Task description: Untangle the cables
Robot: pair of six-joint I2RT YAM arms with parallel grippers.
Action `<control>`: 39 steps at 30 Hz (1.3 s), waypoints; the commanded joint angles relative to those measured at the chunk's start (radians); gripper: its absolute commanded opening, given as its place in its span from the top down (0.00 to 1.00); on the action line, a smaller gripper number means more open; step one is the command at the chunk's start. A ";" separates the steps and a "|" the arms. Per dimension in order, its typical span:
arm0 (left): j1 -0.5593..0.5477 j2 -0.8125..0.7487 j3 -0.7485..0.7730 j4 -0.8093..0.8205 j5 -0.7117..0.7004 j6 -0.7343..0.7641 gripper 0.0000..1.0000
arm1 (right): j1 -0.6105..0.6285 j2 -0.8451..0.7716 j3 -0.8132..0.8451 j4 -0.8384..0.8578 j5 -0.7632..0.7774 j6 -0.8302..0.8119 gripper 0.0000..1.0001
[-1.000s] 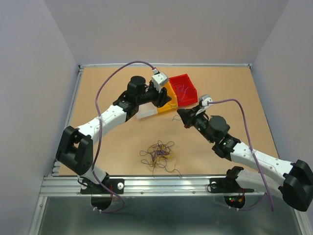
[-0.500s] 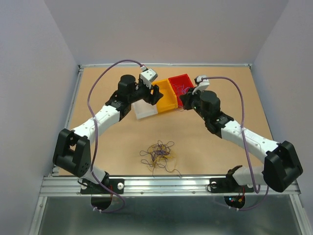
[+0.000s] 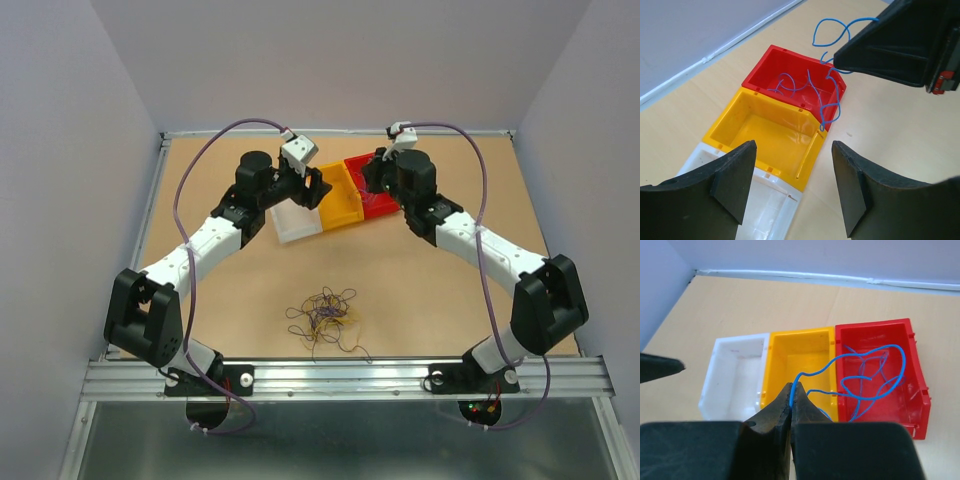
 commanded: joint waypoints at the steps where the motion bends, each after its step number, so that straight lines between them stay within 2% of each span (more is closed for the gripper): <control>1: -0.003 -0.026 -0.007 0.057 -0.015 -0.005 0.27 | -0.037 0.046 0.098 -0.008 0.051 -0.022 0.99; 11: -0.003 -0.027 -0.010 0.063 -0.016 -0.003 0.27 | -0.095 0.202 0.190 -0.014 0.111 -0.077 1.00; 20: -0.001 -0.003 0.001 0.054 -0.033 -0.008 0.27 | -0.094 0.364 0.178 -0.058 0.012 -0.041 0.99; 26: -0.001 -0.004 -0.001 0.054 -0.038 -0.005 0.27 | -0.103 0.497 0.300 -0.227 -0.050 0.079 0.99; 30: -0.001 -0.004 -0.002 0.053 -0.042 -0.003 0.27 | -0.161 0.641 0.495 -0.408 -0.122 0.168 0.99; 31: -0.001 -0.006 -0.004 0.054 -0.041 -0.003 0.27 | -0.166 0.676 0.594 -0.504 -0.122 0.176 0.99; 35: -0.001 -0.004 -0.002 0.054 -0.027 -0.005 0.27 | -0.168 0.813 0.742 -0.634 -0.079 0.147 0.99; 39: 0.000 -0.009 -0.005 0.057 -0.021 -0.003 0.27 | -0.168 0.865 0.743 -0.681 -0.050 0.102 0.99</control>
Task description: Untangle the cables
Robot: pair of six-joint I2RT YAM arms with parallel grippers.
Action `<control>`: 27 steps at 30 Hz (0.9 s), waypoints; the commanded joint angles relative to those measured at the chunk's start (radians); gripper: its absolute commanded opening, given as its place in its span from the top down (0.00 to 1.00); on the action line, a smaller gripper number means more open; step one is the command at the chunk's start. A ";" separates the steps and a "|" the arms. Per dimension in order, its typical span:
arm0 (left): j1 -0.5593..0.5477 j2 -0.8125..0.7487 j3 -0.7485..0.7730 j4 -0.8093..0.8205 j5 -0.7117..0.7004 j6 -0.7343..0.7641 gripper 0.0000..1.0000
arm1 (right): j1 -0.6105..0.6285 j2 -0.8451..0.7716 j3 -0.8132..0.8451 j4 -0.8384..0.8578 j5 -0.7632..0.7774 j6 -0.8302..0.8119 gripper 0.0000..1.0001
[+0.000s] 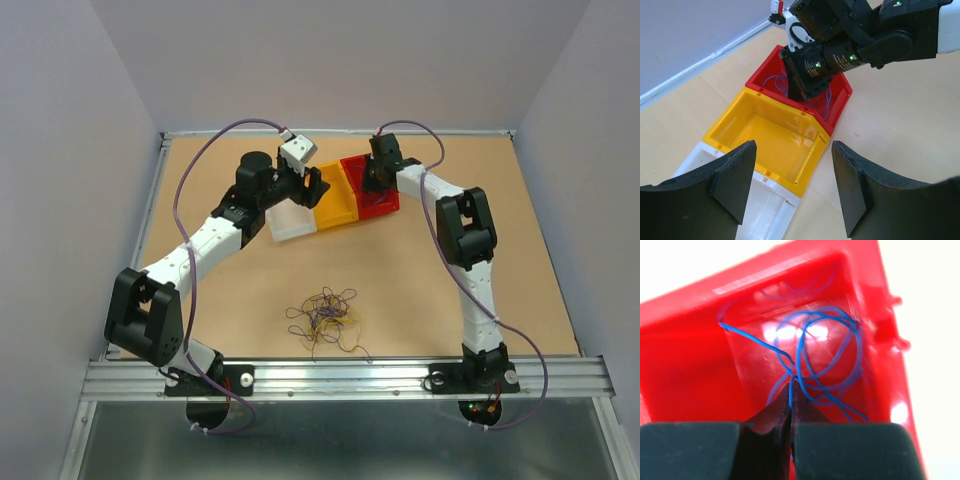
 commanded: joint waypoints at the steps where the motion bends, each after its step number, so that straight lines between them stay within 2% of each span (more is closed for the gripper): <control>1: -0.001 -0.011 0.000 0.051 0.015 -0.001 0.27 | 0.006 0.036 0.019 -0.156 0.063 -0.037 0.99; 3: -0.001 -0.012 0.000 0.051 0.009 -0.003 0.27 | 0.006 -0.005 -0.035 -0.149 0.087 -0.057 0.97; 5: -0.001 -0.015 -0.001 0.051 0.004 -0.003 0.27 | 0.006 -0.062 -0.081 -0.143 0.109 -0.063 0.89; 6: 0.000 -0.017 -0.003 0.051 0.003 0.002 0.27 | 0.006 -0.084 -0.095 -0.137 0.110 -0.065 0.76; 10: -0.001 -0.032 -0.015 0.065 -0.003 0.023 0.26 | 0.006 -0.194 -0.125 -0.107 0.092 -0.074 0.51; 14: 0.000 -0.043 -0.026 0.065 0.006 0.049 0.26 | 0.006 -0.272 -0.127 -0.107 0.074 -0.085 0.43; 17: 0.000 -0.043 -0.035 0.067 0.084 0.074 0.26 | 0.007 -0.343 -0.168 -0.106 0.074 -0.082 0.33; 19: -0.001 -0.040 -0.035 0.064 0.131 0.086 0.23 | 0.006 -0.392 -0.196 -0.103 0.078 -0.080 0.30; 22: -0.001 -0.052 -0.041 0.048 0.182 0.115 0.22 | 0.007 -0.465 -0.295 -0.065 0.014 -0.083 0.29; 24: -0.001 -0.068 -0.052 0.025 0.228 0.181 0.22 | 0.017 -0.570 -0.441 -0.014 -0.038 -0.092 0.29; 27: -0.003 -0.095 -0.080 -0.085 0.396 0.316 0.22 | 0.047 -0.720 -0.671 0.165 -0.248 -0.097 0.27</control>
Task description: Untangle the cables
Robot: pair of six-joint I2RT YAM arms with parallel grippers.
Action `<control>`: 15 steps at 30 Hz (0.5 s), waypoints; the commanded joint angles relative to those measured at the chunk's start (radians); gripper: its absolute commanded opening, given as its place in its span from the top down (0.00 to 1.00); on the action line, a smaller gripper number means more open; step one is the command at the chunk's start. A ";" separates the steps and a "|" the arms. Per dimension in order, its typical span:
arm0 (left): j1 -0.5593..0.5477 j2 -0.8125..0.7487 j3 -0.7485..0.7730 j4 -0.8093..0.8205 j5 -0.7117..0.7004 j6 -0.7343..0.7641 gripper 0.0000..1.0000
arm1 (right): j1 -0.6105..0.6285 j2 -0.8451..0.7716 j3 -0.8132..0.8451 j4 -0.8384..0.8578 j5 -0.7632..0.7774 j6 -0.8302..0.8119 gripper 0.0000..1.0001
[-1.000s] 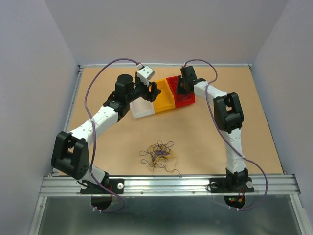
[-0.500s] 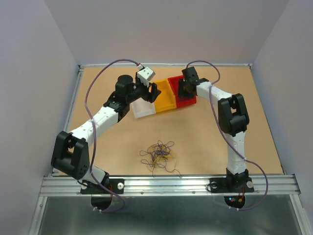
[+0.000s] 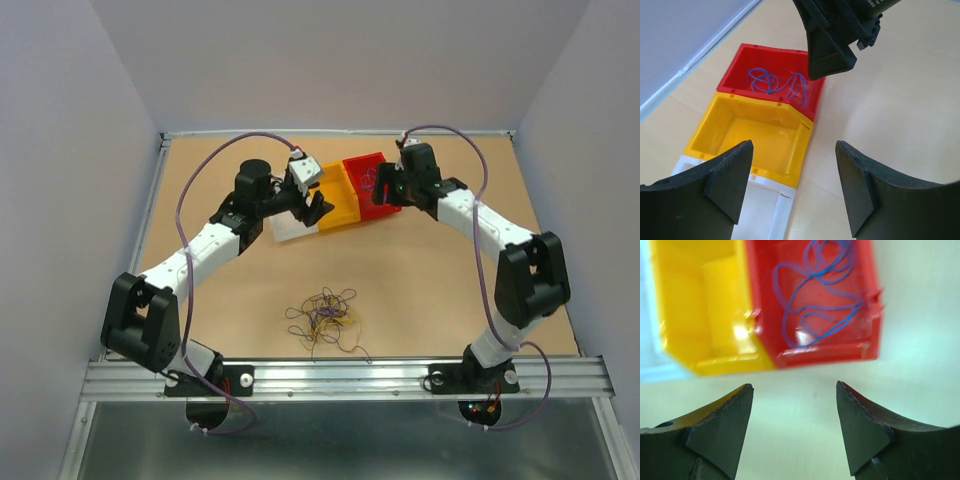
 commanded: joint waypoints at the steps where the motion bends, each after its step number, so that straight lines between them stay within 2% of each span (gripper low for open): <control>1: -0.005 -0.087 -0.046 -0.078 0.239 0.200 0.21 | 0.051 -0.175 -0.270 0.198 -0.224 -0.016 0.27; 3: -0.017 -0.114 -0.092 -0.133 0.271 0.301 0.21 | 0.106 -0.250 -0.316 0.222 -0.256 -0.007 0.26; 5: -0.055 -0.133 -0.118 -0.196 0.277 0.370 0.21 | 0.172 -0.301 -0.374 0.234 -0.202 -0.004 0.25; 8: -0.131 -0.139 -0.137 -0.270 0.239 0.475 0.23 | 0.183 -0.375 -0.465 0.279 -0.118 0.013 0.26; 11: -0.195 -0.121 -0.157 -0.303 0.163 0.533 0.27 | 0.181 -0.410 -0.485 0.311 -0.072 0.029 0.27; 15: -0.260 -0.027 -0.112 -0.381 0.101 0.582 0.33 | 0.183 -0.456 -0.520 0.333 0.012 0.050 0.27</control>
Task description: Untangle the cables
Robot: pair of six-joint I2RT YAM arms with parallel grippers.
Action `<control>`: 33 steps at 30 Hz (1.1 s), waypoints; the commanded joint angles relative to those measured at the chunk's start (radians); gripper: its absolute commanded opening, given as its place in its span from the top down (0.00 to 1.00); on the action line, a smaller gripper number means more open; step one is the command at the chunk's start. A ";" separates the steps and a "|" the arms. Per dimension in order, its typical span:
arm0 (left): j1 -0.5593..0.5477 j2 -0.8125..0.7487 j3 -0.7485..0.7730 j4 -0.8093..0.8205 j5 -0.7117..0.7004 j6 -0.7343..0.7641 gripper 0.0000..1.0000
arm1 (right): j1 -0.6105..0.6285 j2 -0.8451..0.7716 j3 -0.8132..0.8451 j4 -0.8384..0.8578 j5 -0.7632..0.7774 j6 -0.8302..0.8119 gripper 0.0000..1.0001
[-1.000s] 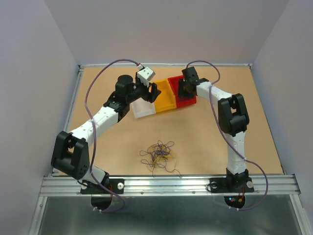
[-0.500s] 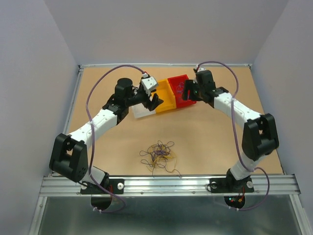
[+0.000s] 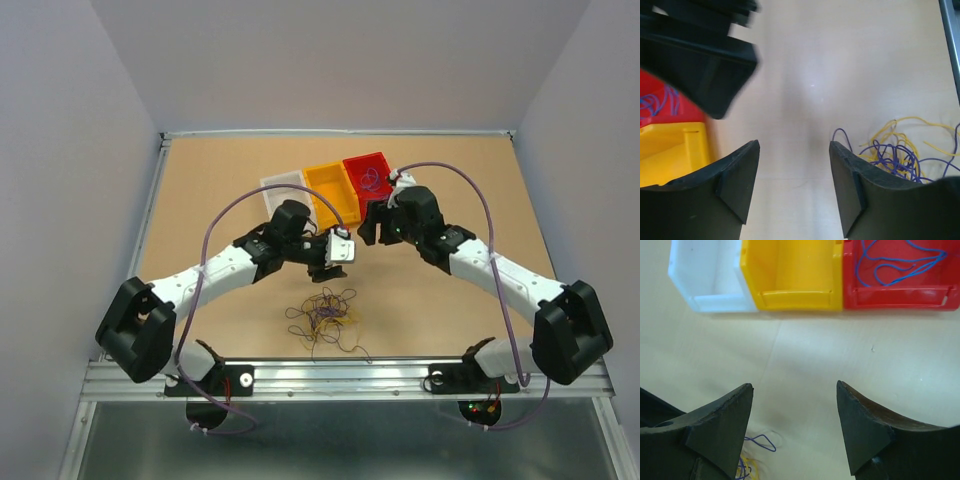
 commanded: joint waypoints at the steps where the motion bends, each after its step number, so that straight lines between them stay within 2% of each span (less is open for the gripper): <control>1: -0.026 0.066 0.042 -0.124 -0.043 0.114 0.34 | -0.008 -0.065 -0.042 0.110 0.107 0.025 0.27; 12: -0.026 0.086 0.030 -0.235 -0.058 0.238 0.34 | -0.008 -0.142 -0.067 0.113 0.130 0.017 0.27; 21: -0.024 0.013 -0.013 -0.282 -0.055 0.257 0.35 | -0.007 -0.124 -0.066 0.113 0.133 0.017 0.27; 28: -0.024 -0.088 -0.071 -0.259 -0.046 0.249 0.35 | -0.008 -0.108 -0.061 0.113 0.124 0.020 0.27; 33: -0.026 0.026 -0.037 -0.292 -0.058 0.254 0.38 | -0.007 -0.110 -0.062 0.113 0.123 0.022 0.27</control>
